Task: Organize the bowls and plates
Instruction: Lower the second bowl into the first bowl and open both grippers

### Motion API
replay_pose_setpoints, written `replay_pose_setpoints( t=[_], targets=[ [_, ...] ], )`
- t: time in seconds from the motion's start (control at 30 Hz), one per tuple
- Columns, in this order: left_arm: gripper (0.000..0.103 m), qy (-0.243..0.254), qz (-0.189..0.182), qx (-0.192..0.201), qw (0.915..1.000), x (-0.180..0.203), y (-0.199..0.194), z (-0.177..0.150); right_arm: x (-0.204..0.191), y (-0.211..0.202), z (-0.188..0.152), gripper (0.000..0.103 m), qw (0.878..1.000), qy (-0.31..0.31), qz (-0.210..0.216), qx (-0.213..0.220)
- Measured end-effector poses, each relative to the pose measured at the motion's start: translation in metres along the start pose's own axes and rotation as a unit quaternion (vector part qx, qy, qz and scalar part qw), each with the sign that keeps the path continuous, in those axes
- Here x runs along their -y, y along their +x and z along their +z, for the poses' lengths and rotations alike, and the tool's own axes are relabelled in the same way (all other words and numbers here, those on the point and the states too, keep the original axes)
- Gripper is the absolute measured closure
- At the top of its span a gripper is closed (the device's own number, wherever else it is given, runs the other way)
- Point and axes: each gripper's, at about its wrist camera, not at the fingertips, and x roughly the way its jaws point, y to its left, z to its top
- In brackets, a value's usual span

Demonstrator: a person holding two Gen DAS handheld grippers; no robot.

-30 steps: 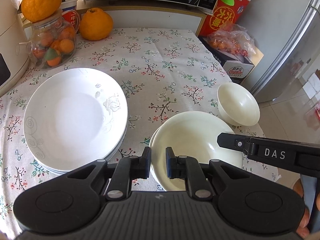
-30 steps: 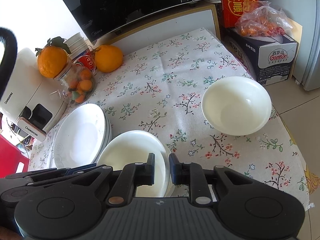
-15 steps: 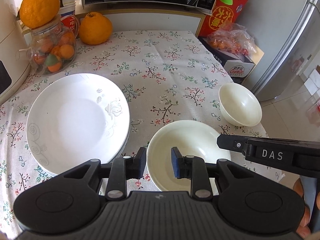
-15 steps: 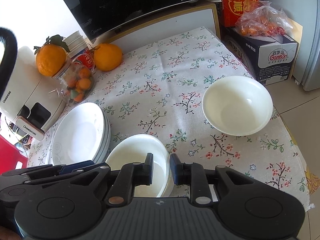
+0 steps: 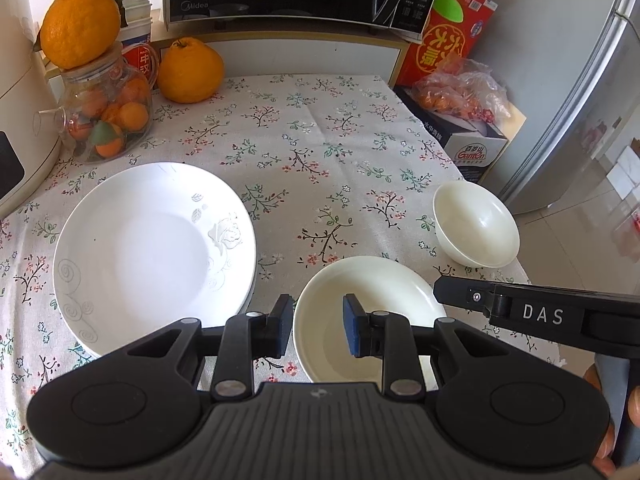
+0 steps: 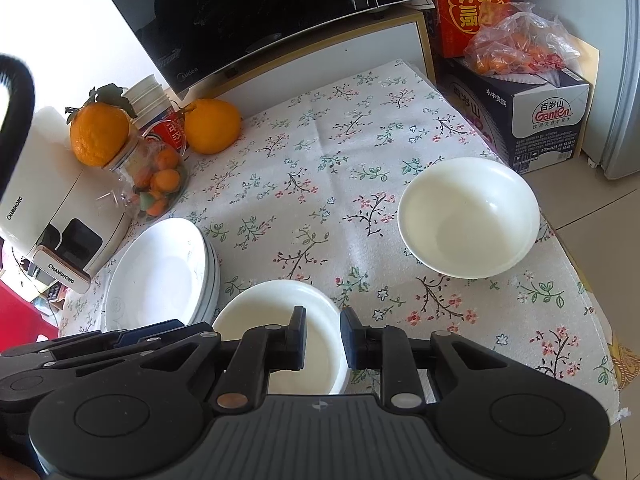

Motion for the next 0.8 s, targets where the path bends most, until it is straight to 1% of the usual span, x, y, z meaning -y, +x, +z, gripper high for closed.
replay_pose_setpoints(
  t=[0.33,0.4,0.5,0.6,0.73,0.8],
  targets=[
    [0.079,0.010,0.000,0.012,0.9999,0.004,0.000,0.003,-0.001,-0.002,0.003,0.085,1.000,-0.003,-0.003,0.011],
    [0.079,0.012,0.003,0.015,0.9998,0.005,-0.001,0.003,-0.002,-0.004,0.003,0.085,1.000,-0.009,-0.009,0.017],
    [0.079,0.014,0.008,0.020,0.9997,0.005,0.000,0.003,-0.006,-0.007,0.003,0.084,0.998,-0.030,-0.033,0.032],
    [0.079,0.012,0.008,0.021,0.9997,0.005,0.001,0.004,-0.005,-0.007,0.004,0.084,0.998,-0.036,-0.035,0.037],
    [0.079,0.011,0.007,0.023,0.9996,0.008,0.003,0.005,-0.004,-0.007,0.005,0.082,0.998,-0.039,-0.040,0.042],
    [0.079,0.011,0.006,0.024,0.9996,0.011,0.004,0.006,-0.005,-0.008,0.005,0.077,0.997,-0.042,-0.045,0.046]
  ],
)
